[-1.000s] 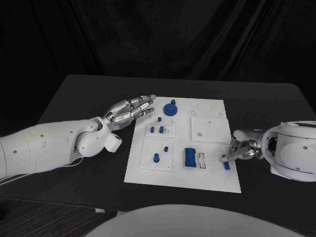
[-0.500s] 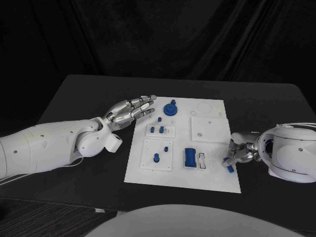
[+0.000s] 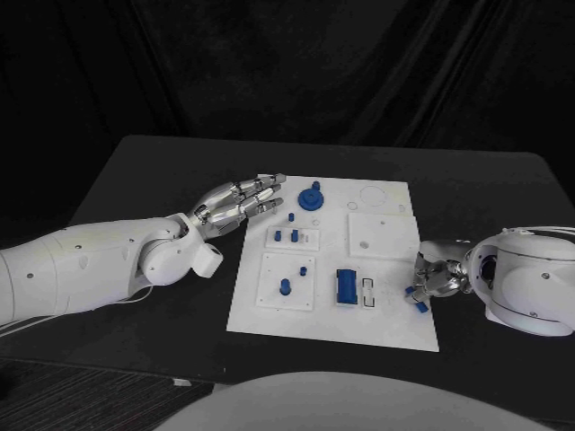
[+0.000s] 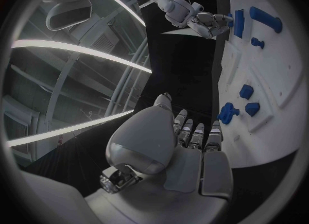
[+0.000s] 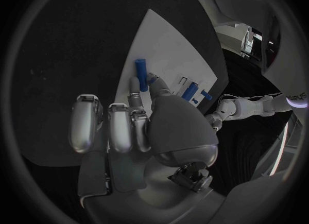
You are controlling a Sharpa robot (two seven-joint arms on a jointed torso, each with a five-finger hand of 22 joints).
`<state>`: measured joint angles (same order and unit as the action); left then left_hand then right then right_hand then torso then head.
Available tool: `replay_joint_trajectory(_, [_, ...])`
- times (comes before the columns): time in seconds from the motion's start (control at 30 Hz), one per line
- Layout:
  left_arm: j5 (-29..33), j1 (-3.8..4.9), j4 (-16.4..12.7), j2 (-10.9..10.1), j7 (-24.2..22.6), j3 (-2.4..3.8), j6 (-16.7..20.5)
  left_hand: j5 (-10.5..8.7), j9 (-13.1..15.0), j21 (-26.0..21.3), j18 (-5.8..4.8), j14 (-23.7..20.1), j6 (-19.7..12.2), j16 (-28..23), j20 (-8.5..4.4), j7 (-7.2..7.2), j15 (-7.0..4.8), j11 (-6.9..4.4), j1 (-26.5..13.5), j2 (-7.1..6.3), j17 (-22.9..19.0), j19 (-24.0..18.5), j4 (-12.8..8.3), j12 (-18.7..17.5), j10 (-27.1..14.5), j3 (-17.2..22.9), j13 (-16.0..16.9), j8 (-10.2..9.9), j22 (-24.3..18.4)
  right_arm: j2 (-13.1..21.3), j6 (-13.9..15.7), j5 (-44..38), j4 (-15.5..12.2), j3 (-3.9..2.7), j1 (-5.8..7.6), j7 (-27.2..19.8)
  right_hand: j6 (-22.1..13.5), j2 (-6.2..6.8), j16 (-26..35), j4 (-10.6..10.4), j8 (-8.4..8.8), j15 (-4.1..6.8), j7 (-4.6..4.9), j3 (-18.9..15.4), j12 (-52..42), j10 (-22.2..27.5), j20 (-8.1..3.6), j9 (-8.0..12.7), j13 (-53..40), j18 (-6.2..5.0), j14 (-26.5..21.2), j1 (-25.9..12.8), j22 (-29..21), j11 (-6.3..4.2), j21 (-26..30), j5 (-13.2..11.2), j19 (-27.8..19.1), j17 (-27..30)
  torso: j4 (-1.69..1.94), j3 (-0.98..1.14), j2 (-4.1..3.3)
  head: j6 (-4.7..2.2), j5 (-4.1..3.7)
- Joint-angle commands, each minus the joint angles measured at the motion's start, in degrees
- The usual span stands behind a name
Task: Assemble the parts on the task board
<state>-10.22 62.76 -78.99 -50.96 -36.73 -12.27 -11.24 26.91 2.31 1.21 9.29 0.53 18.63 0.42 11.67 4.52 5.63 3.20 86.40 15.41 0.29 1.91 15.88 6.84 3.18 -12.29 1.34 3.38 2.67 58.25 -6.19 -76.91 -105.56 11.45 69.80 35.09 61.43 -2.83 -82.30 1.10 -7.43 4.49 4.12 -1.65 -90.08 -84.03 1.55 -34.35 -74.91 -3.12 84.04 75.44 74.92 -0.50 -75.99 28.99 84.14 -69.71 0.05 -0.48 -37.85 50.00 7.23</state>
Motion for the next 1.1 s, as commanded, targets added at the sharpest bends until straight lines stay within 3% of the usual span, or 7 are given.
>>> replay_joint_trajectory(0.03, [-0.05,-0.11,-0.08,0.14,-0.53,0.04,-0.89,0.33,0.05,0.37,0.7,0.15,0.02,0.25,0.15,0.25,0.23,0.33,0.6,0.12,0.06,0.06,-0.11,0.39,-0.01,0.38,0.09,0.34,0.09,0.35,5.47,3.31,-0.06,0.47,-0.66,-0.53,0.25,0.51,-0.44,12.38,0.52,-0.45,0.46,14.79,0.08,-5.97,0.52,4.18,-15.09,0.16,2.78,-3.07,11.2,0.48,-0.7,4.58,1.43,-0.37,0.02,0.0,0.0,0.0,0.01])
replay_joint_trajectory(0.17, [-0.05,-0.13,-0.05,0.16,-0.49,0.04,-0.89,0.33,0.05,0.37,0.7,0.15,0.02,0.25,0.15,0.25,0.23,0.33,0.6,0.12,0.06,0.06,-0.11,0.39,-0.01,0.38,0.09,0.34,0.09,0.93,8.93,8.58,-0.55,0.46,-0.63,-1.53,0.38,0.87,-0.64,12.9,0.73,-0.47,0.45,17.51,0.08,-5.97,0.6,4.66,-15.09,0.22,2.83,-5.46,11.28,0.46,-1.07,6.39,1.54,-0.57,0.01,0.0,0.0,0.0,-0.05])
replay_joint_trajectory(0.4, [-0.05,-0.16,0.03,0.21,-0.35,0.04,-0.94,0.48,0.04,0.39,0.73,0.17,0.03,0.27,0.19,0.32,0.2,0.55,0.77,0.1,0.06,0.08,-0.24,0.55,0.09,0.5,0.13,0.35,0.1,1.7,13.95,20.47,-1.63,0.45,0.02,-2.86,0.03,1.08,-0.9,12.21,1.17,-0.49,0.43,19.15,0.08,-5.97,0.62,5.37,-15.09,0.35,2.91,-8.35,11.45,0.46,-1.76,5.7,1.77,-0.85,0.01,-0.01,0.01,0.0,-0.22])
replay_joint_trajectory(0.73, [-0.05,-0.18,0.15,0.53,-0.2,0.04,-1.17,0.51,0.05,0.39,0.77,0.17,0.08,0.27,0.18,0.44,0.12,0.79,0.83,0.11,0.06,0.09,-0.28,0.7,0.2,0.58,0.16,0.37,0.09,-0.89,13.3,34.32,0.15,0.45,1.6,-2.76,0.14,0.89,-0.88,11.3,1.19,-0.46,0.29,19.68,0.08,-5.97,0.62,5.7,-15.09,0.28,2.87,-9.94,11.36,0.39,-1.56,5.26,1.69,-0.57,0.02,-0.01,0.0,0.0,-0.63])
replay_joint_trajectory(1.1, [-0.05,-0.19,-0.04,0.28,-0.49,0.04,-1.14,0.55,0.07,0.42,0.8,0.19,0.26,0.29,0.19,0.59,0.09,0.93,0.88,0.13,0.07,0.12,-0.3,0.84,0.29,0.64,0.18,0.42,0.13,-3.84,12.18,37.03,3.02,0.46,1.39,-0.86,-0.01,0.91,-0.72,10.02,0.93,-0.27,-0.03,19.66,0.08,-5.97,0.49,5.75,-15.09,0.2,2.74,-11.44,11.25,0.13,-1.26,1.82,1.55,0.09,0.06,-0.01,-0.02,0.0,-0.53])
